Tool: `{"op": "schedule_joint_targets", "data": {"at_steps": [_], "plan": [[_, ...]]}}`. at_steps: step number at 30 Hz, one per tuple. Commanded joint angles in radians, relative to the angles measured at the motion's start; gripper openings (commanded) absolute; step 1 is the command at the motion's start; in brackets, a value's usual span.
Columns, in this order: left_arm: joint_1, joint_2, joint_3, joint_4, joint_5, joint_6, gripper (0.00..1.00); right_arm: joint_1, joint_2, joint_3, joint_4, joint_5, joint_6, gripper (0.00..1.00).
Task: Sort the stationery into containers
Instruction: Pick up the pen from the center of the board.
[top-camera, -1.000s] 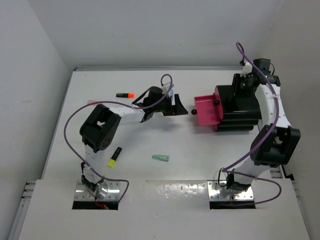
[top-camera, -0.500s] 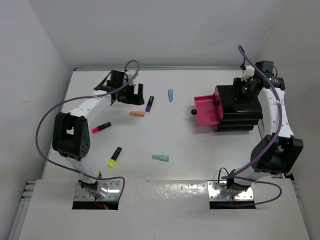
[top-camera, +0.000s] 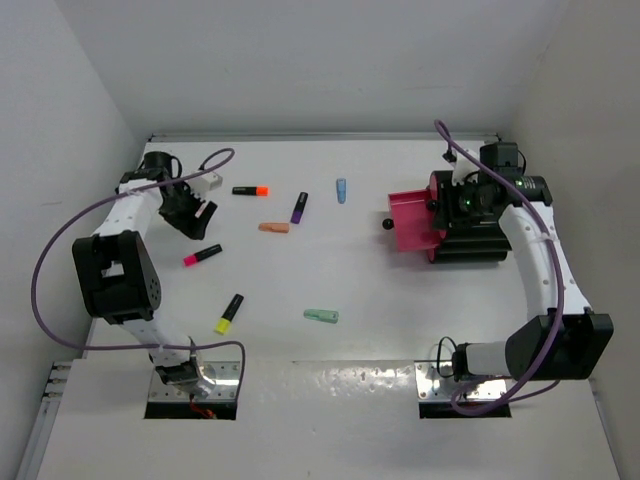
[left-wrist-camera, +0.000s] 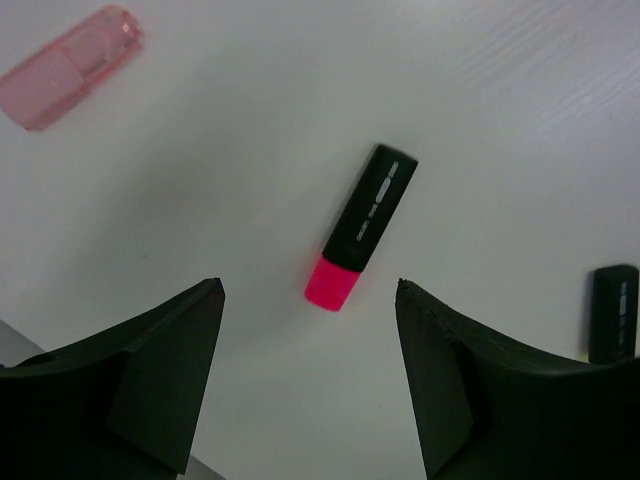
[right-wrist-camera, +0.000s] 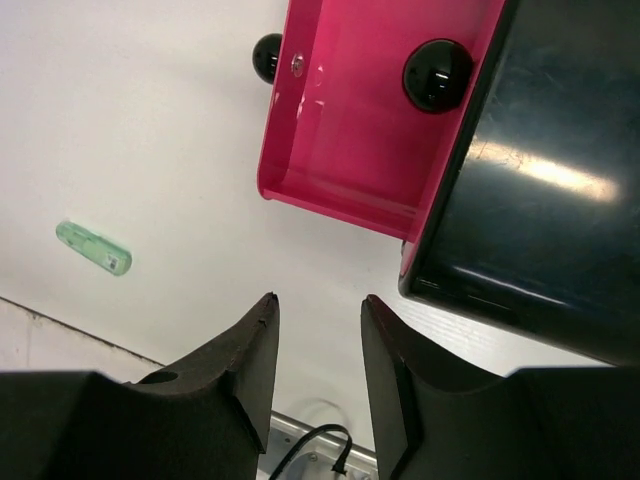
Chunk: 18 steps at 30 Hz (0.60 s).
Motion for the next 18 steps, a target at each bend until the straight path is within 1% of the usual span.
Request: {"op": "schedule_joint_targets", "data": {"at_steps": [1, 6, 12, 13, 18], "plan": [[0.026, -0.023, -0.049, -0.038, -0.015, 0.154, 0.76, 0.000, -0.011, 0.010, -0.001, -0.014, -0.027, 0.38], [0.040, -0.008, -0.145, 0.040, -0.055, 0.174, 0.77, 0.001, -0.005, 0.033, -0.036, -0.056, -0.045, 0.38], [0.055, 0.021, -0.191, 0.097, -0.055, 0.200, 0.75, 0.006, 0.031, 0.082, -0.086, -0.083, -0.079, 0.38], [0.060, 0.029, -0.196, 0.113, -0.060, 0.206, 0.74, 0.035, 0.034, 0.099, -0.090, -0.087, -0.086, 0.38], [0.078, 0.061, -0.227, 0.163, -0.074, 0.210, 0.71, 0.072, 0.029, 0.119, -0.085, -0.109, -0.129, 0.38]]}}
